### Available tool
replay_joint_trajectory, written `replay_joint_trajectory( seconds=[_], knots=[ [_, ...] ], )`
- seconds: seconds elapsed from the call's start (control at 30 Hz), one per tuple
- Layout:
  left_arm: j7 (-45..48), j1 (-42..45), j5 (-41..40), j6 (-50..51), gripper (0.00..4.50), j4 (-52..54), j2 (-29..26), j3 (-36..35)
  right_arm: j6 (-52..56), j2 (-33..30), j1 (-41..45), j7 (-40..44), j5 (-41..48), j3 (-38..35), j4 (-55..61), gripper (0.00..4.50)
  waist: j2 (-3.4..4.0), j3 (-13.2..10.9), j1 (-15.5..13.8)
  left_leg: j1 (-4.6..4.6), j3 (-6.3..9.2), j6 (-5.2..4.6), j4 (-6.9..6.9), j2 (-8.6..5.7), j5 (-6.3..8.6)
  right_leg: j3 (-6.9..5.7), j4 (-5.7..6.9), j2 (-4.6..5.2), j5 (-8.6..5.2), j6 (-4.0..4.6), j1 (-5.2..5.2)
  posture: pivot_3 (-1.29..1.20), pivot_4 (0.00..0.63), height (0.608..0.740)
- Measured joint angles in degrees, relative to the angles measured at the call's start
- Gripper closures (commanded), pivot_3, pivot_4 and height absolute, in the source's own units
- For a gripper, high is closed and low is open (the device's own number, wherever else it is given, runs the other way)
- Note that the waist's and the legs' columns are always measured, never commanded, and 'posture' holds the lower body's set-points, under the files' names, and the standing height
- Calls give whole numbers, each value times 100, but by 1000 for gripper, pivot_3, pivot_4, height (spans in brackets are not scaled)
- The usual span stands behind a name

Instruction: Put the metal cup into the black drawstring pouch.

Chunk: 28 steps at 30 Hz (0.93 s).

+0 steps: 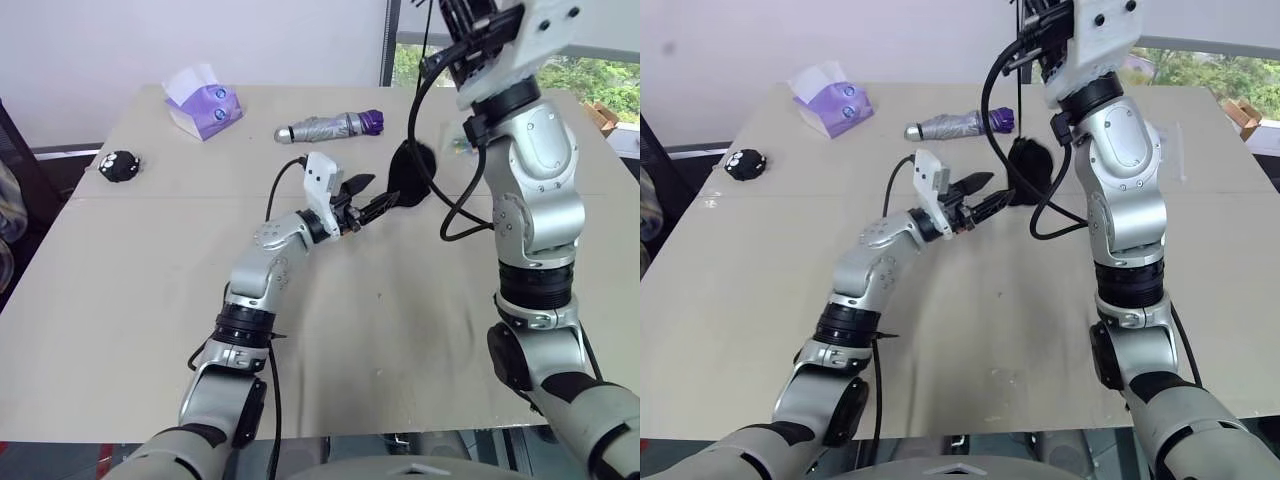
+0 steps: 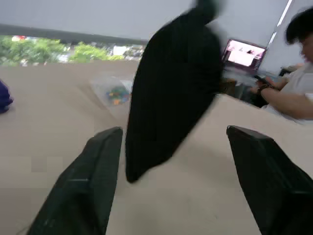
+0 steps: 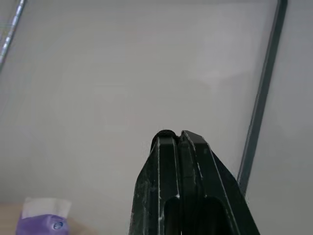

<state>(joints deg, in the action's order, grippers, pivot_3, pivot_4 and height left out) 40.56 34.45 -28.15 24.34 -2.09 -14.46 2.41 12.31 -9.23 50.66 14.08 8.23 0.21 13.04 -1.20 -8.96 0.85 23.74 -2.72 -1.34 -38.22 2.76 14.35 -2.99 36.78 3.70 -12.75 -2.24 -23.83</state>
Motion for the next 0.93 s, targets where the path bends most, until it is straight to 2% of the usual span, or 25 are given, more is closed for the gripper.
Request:
replay_joint_trajectory(
  seconds=[0.1, 0.23, 0.27, 0.3, 0.37, 0.43, 0.47, 0.53, 0.63, 0.73, 0.8, 0.93],
  knots=[
    [324, -392, -482, 462, 1261, 579, -592, -373, 146, -141, -302, 119, 56, -1, 177, 4500, 4, -2, 11, -5, 7, 0, 1, 6, 0, 6, 2, -1, 0, 0, -1, 0, 150, 740],
    [561, -1113, -514, 732, 1261, 716, -1412, -665, 392, -328, -647, 321, 236, -20, 467, 4500, 12, -7, -4, -4, 5, 0, 3, 5, 0, 3, 2, -2, -1, 1, -4, 0, 150, 740],
    [591, -1283, -430, 724, 1194, 713, -1610, -694, 468, -389, -763, 423, 306, -8, 557, 3901, 12, -7, -10, -3, 6, 0, 3, 5, 0, 2, 1, -2, -1, 1, -4, 0, 150, 740],
    [603, -1471, -327, 720, 1194, 703, -1794, -751, 550, -476, -927, 549, 380, 5, 646, 3576, 12, -7, -20, -3, 6, 0, 3, 5, 1, 2, 0, -1, -1, 1, -3, 0, 150, 740],
    [612, -1769, -220, 696, 1194, 691, -2020, -863, 738, -626, -1259, 786, 507, 85, 716, 2599, 12, -7, -31, -2, 6, -1, 2, 3, 1, 2, -2, 2, -1, 1, -2, 0, 150, 740],
    [621, -1998, -116, 657, 1194, 715, -2119, -878, 910, -699, -1575, 977, 628, 203, 757, 1408, 12, -7, -35, -3, 6, -2, 1, 2, 2, 4, 0, 4, -1, 1, -2, 0, 150, 740],
    [625, -2115, -98, 625, 1194, 759, -2124, -878, 1032, -768, -1703, 1089, 718, 242, 812, 1145, 12, -7, -35, -2, 7, -3, 2, 2, 2, 4, -1, 4, -1, 1, -3, 0, 150, 740],
    [659, -2385, -65, 552, 1194, 881, -2131, -878, 1242, -1021, -2001, 1352, 899, 301, 1015, 207, 12, -7, -36, -3, 8, -3, 2, 3, 3, 4, -2, 5, -1, 2, -2, 0, 150, 740],
    [652, -3198, -18, 456, 1194, 1382, -2156, -918, 1433, -1700, -2936, 2065, 1358, 195, 1332, 207, 9, -5, -41, -3, 10, -10, 8, 12, 9, 5, -15, 9, -3, 2, 1, 0, 150, 740],
    [646, -3948, 85, 173, 1194, 1758, -2206, -1020, 1283, -2304, -4063, 2874, 1723, -503, 867, 207, 14, -7, -75, -9, -2, -16, 10, 24, 13, 10, -25, 6, -16, 25, 3, 0, 150, 740],
    [636, -3996, 135, 130, 1194, 1760, -2207, -1042, 1133, -2346, -4175, 3023, 1734, -598, 718, 207, 18, -9, -66, -12, -7, -16, 3, 24, 12, 15, -22, -4, -16, 26, 2, 0, 150, 740],
    [529, -4266, 326, -259, 1194, 1774, -2119, -1068, -70, -2912, -5126, 4309, 1616, -894, -903, 207, 9, -1, -122, -44, -16, -16, 0, 31, 12, 25, -17, -8, -19, 26, 24, 0, 150, 740]
  ],
)
